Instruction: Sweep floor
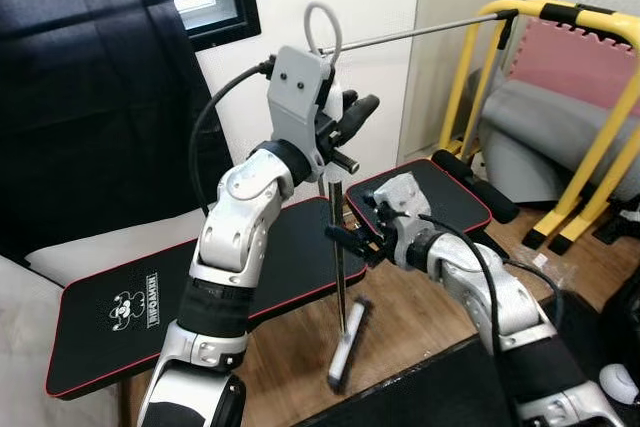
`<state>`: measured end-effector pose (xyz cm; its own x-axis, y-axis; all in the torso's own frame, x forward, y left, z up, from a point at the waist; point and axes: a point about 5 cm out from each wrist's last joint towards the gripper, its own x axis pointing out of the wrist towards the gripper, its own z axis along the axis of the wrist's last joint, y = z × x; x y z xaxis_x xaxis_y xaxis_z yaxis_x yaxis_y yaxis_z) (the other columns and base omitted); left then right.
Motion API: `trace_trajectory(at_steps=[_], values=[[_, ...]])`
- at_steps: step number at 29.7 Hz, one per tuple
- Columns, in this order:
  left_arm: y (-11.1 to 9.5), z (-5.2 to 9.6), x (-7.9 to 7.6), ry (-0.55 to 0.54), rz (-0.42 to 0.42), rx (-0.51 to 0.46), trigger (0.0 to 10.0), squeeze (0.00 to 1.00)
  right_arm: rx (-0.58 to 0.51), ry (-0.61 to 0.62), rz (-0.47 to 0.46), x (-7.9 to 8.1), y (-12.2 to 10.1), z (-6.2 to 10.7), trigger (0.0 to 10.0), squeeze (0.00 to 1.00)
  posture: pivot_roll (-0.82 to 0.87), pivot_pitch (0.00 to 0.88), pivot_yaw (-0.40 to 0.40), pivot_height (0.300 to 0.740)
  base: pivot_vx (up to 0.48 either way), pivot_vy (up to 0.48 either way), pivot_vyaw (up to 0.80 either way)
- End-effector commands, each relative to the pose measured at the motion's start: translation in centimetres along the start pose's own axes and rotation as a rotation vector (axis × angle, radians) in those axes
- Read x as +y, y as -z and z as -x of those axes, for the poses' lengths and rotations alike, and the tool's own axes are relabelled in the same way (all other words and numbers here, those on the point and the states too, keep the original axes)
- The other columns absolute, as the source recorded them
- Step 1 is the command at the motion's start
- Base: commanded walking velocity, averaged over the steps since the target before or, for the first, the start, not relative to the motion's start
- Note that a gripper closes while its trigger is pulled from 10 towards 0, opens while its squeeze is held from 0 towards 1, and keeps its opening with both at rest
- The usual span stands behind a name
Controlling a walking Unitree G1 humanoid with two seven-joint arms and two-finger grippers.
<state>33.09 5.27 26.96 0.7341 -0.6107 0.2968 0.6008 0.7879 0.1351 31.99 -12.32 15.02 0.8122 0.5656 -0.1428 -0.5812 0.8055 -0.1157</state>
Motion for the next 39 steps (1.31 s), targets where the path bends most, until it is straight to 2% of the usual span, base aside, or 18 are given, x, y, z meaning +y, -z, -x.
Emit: trace_trajectory(at_steps=[1, 4, 5, 6, 7, 8, 13, 21, 31, 32, 39], values=[[-1.5, -0.2, 0.5, -0.055, -0.02, -0.061, 10.0, 0.0, -0.051, 0.023, 0.01, -0.2, -0.9, -0.3, 10.0, 0.0, -0.08, 0.016, 0.059, 0.74, 0.0, 0.0, 0.0], [-2.0, -0.4, 0.4, -0.048, -0.016, -0.077, 10.0, 0.0, -0.06, 0.028, 0.01, 0.0, -1.2, -0.9, 10.0, 0.0, -0.08, 0.016, 0.058, 0.74, 0.0, 0.0, 0.0], [-2.1, -0.4, 0.4, -0.046, -0.013, -0.083, 10.0, 0.0, -0.061, 0.023, 0.005, 0.2, -1.2, -1.2, 3.8, 0.0, -0.08, 0.016, 0.058, 0.74, 0.0, 0.0, 0.0], [-2.1, -0.4, 0.4, -0.046, -0.013, -0.083, 10.0, 0.0, -0.061, 0.023, 0.005, 0.2, -1.2, -1.2, 3.8, 0.0, -0.08, 0.016, 0.058, 0.74, 0.0, 0.0, 0.0], [-2.3, -0.5, 0.3, -0.042, -0.01, -0.09, 10.0, 0.0, -0.065, 0.013, -0.003, 0.4, -1.2, -1.4, 2.8, 0.0, -0.07, 0.015, 0.055, 0.74, 0.0, 0.0, 0.0], [-2.5, -0.6, 0.2, -0.037, -0.006, -0.097, 10.0, 0.0, -0.071, 0.001, -0.014, 0.6, -1.3, -1.6, 0.0, 0.0, -0.07, 0.015, 0.054, 0.74, 0.0, 0.0, 0.0], [-2.8, -0.6, 0.0, -0.02, 0.012, -0.109, 10.0, 0.0, -0.091, -0.003, -0.025, 0.7, -1.5, -1.9, 0.0, 0.0, -0.07, 0.016, 0.051, 0.74, 0.0, 0.0, 0.0], [-3.4, -0.3, -1.2, 0.063, 0.077, -0.137, 10.0, 0.0, -0.181, 0.05, 0.002, -0.4, -2.8, -1.9, 0.0, 0.0, -0.07, 0.01, 0.046, 0.74, 0.0, 0.0, 0.0], [-3.2, -0.3, -1.1, 0.057, 0.094, -0.127, 10.0, 0.0, -0.198, 0.07, 0.033, -1.3, -3.1, -1.6, 0.0, 0.0, -0.08, 0.008, 0.042, 0.74, 0.0, 0.0, 0.0], [-2.9, -0.1, -0.9, 0.044, 0.105, -0.119, 10.0, 1.0, -0.198, 0.074, 0.041, -1.5, -3.2, -1.5, 0.0, 0.0, -0.08, 0.009, 0.042, 0.74, 0.0, 0.0, 0.0], [-2.5, 0.3, -0.9, 0.047, 0.123, -0.114, 10.0, 1.0, -0.189, 0.094, 0.059, -2.1, -3.3, -1.3, 0.0, 0.0, -0.09, 0.011, 0.041, 0.74, 0.0, 0.0, 0.0]])
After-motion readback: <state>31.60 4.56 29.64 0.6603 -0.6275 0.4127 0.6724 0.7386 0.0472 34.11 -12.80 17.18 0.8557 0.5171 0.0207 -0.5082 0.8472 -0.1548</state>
